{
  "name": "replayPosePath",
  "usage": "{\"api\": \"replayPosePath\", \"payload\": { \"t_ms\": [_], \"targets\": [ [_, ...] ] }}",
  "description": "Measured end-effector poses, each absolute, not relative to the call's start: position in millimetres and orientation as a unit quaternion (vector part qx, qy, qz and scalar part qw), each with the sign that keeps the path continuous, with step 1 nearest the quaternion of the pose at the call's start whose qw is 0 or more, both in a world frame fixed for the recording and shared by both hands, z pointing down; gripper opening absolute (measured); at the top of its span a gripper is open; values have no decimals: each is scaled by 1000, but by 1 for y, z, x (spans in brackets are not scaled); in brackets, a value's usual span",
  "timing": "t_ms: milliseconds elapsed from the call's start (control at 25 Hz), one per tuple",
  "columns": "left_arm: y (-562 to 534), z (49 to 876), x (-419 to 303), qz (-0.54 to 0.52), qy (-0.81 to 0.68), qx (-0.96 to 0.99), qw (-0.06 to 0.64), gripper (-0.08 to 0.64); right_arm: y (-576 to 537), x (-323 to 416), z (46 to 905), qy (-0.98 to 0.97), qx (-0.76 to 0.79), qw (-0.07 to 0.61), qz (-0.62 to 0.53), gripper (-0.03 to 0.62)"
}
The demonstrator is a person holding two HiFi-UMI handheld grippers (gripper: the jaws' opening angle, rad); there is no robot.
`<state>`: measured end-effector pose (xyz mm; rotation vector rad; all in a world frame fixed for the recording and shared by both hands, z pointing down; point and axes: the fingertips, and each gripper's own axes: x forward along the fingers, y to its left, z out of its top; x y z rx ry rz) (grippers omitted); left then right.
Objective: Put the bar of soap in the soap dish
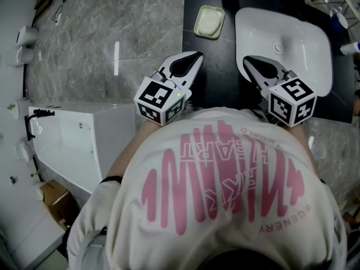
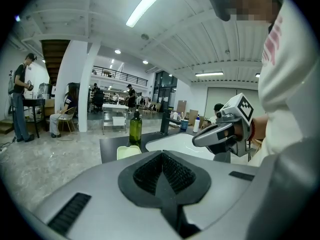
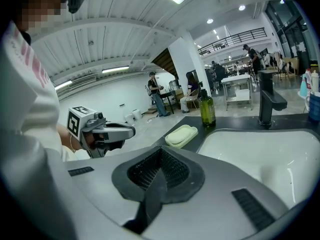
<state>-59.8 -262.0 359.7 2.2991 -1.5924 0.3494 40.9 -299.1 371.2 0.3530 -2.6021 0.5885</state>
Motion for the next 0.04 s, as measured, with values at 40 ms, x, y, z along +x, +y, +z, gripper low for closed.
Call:
{"api": "replayPosePath", "payload": {
  "t_ms": [40],
  "targets": [
    [-260,360,-60,123,-558,805,161,11,-298,41,372,-942,128,224,213,17]
  ]
}}
